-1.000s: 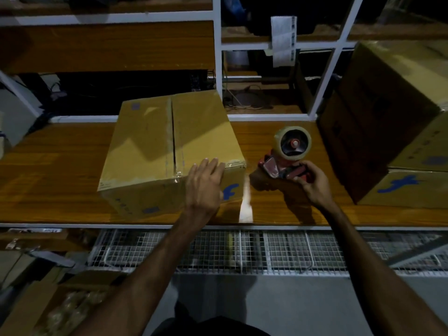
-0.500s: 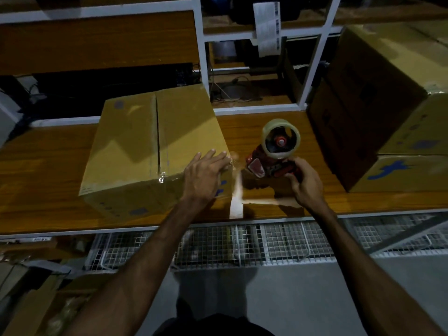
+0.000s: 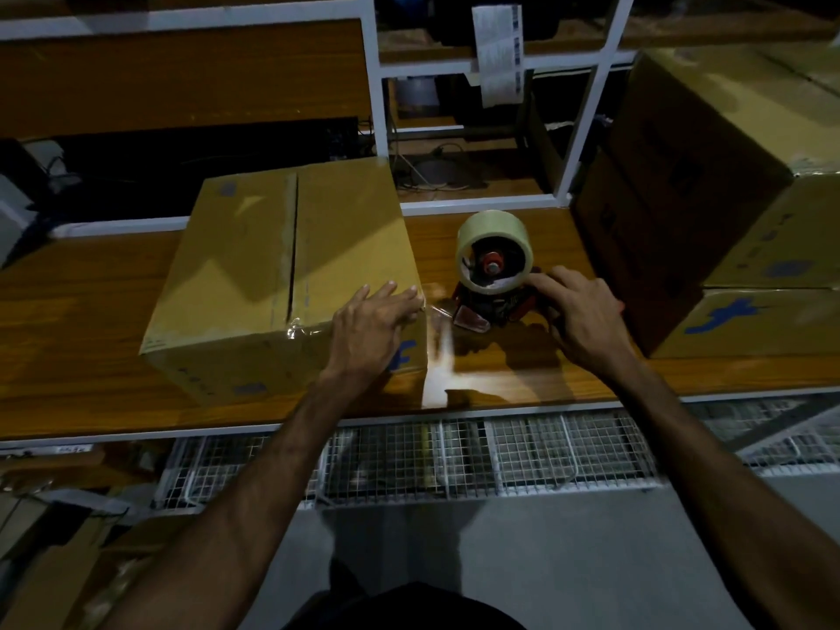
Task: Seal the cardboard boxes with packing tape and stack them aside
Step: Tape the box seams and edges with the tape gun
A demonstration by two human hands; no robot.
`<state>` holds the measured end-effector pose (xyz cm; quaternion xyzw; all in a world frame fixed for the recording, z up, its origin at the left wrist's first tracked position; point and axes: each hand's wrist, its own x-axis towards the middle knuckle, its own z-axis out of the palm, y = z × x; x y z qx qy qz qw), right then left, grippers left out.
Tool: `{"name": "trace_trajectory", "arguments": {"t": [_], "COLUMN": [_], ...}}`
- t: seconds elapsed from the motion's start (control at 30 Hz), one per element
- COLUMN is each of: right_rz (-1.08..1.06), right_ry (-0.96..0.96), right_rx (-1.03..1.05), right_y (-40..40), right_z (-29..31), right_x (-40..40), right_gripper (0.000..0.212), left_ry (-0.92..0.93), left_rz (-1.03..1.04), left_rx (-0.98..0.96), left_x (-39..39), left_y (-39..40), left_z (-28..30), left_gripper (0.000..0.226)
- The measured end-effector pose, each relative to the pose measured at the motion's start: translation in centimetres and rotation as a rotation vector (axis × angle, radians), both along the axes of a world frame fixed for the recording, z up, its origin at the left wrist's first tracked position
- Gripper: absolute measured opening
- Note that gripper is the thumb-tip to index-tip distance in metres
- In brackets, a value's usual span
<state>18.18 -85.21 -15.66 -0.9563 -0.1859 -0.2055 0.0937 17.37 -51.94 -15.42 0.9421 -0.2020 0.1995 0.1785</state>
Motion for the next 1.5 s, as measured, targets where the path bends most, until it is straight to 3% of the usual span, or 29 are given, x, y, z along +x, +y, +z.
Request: {"name": "trace_trajectory", "arguments": {"t": [0.13,0.27,0.33,0.37,0.5,0.57,0.8,0.9,1.07,1.13,1.2,1.23,1.3,1.4,1.5], "right_rz": [-0.016,-0.079,-0.127,-0.163,-0.221,-0.258,-0.473,-0.492,-0.502,-0.539,-0.616,-0.61,-0.493,-0.273,-0.178], "right_ry": [0.015,0.06,0.173,0.224,0.279,0.401,0.827,0.908,0.862,0.745,0.509,0.398,0.392,0.848,1.031], "right_rx": [-0.09,-0.268,-0.343,-0.271,0.414,0.664,1.013,0.969,0.866,0.739,0.57,0.622,0.989,1.537,1.76], "right_y": [2.6,2.8,1.3,0.7,1.1,2.3,5.1,5.7,5.8,6.4,7.9,9.0,11.2,14.0,15.3], "right_z": [0.7,1.0,0.2,-0.6,-3.4,-3.4,-5.7,-8.3,-10.2,-9.1,-7.0,-6.4,-4.7,-2.8,-2.0], "right_x": [0.1,1.0,1.0,0.9,1.6,3.2,6.7,8.0,9.3,7.7,5.2,4.1,2.2,0.4,-0.1], "right_gripper": [0.046,0.055,0.059,0.061,0.047,0.043,0.057,0.049,0.046,0.042,0.04,0.042,0.037,0.03,0.037], "left_ry": [0.009,0.012,0.014,0.014,0.017,0.031,0.031,0.019,0.019,0.018,0.001,-0.006,-0.006,0.002,0.012], "left_rz": [-0.002,0.018,0.025,0.026,0.034,0.047,0.054,0.056,0.048,0.046,0.052,0.052,0.044,0.043,0.046], "left_rx": [-0.007,-0.045,-0.065,-0.072,-0.096,-0.089,-0.024,-0.016,-0.024,-0.023,-0.017,-0.019,-0.029,-0.028,-0.014], "left_x": [-0.1,-0.1,-0.1,-0.1,-0.2,-0.3,-0.5,-0.6,-0.5,-0.4,-0.4,-0.5,-0.6,-0.6,-0.6], "left_y": [-0.1,0.4,0.8,0.9,0.5,0.2,-0.1,0.0,0.1,0.1,0.1,0.1,0.0,0.1,0.1], "left_z": [0.1,-0.2,-0.5,-0.5,-0.5,-0.4,-0.4,-0.6,-0.8,-0.9,-1.0,-1.1,-1.3,-1.2,-1.0], "left_gripper": [0.045,0.04,0.042,0.043,0.039,0.035,0.031,0.031,0.033,0.032,0.032,0.032,0.033,0.033,0.035]}}
